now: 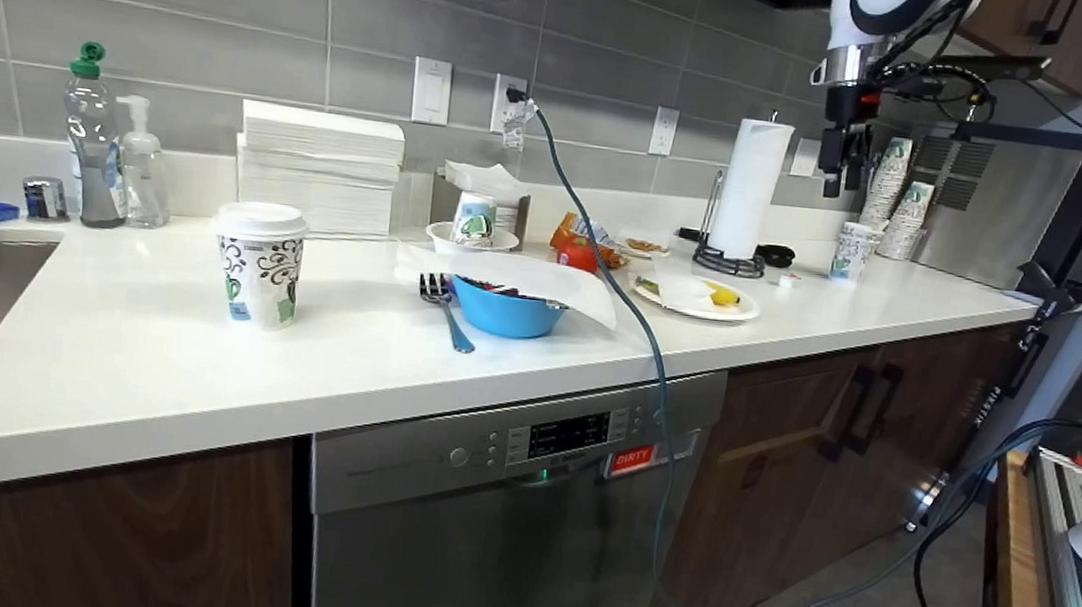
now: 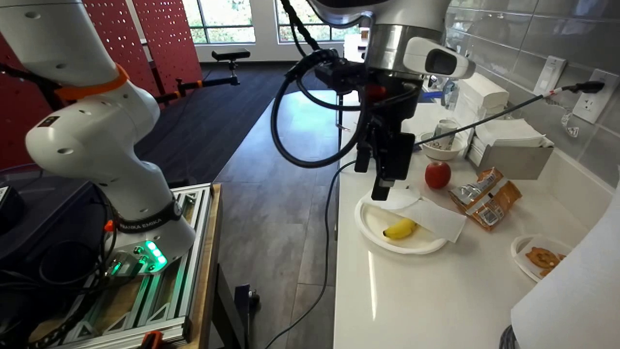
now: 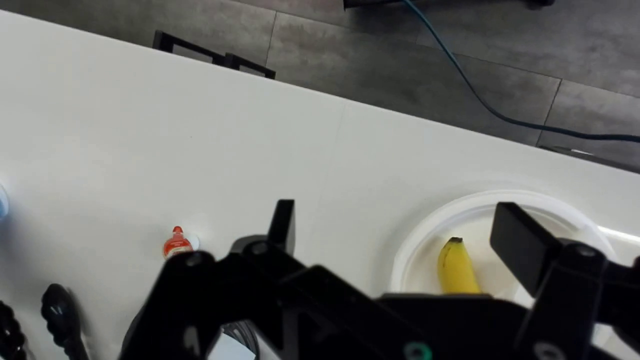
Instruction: Correctly position the coffee capsule
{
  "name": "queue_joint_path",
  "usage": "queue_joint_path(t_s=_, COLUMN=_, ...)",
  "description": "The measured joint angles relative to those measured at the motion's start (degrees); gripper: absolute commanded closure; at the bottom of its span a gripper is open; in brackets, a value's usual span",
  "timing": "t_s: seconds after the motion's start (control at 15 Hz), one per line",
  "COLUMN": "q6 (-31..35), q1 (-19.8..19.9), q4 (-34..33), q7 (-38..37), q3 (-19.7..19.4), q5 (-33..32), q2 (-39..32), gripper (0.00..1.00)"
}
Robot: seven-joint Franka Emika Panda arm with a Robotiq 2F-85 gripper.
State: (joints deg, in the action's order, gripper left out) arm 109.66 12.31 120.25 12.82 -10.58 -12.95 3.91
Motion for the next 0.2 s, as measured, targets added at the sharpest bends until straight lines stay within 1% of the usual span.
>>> queue_joint_path(t_s=0.07, q6=1.77, q1=0.07, q4=2.59, q7=1.39, q3=-0.39, q5=0.00, q2=2.35, gripper=0.00)
queue_joint_path(t_s=0.2, q6=2.80, q1=0.17, q4=5.65, q7=2.57, q3=-0.68, q5=0.00, q2=5.75, gripper=0.00)
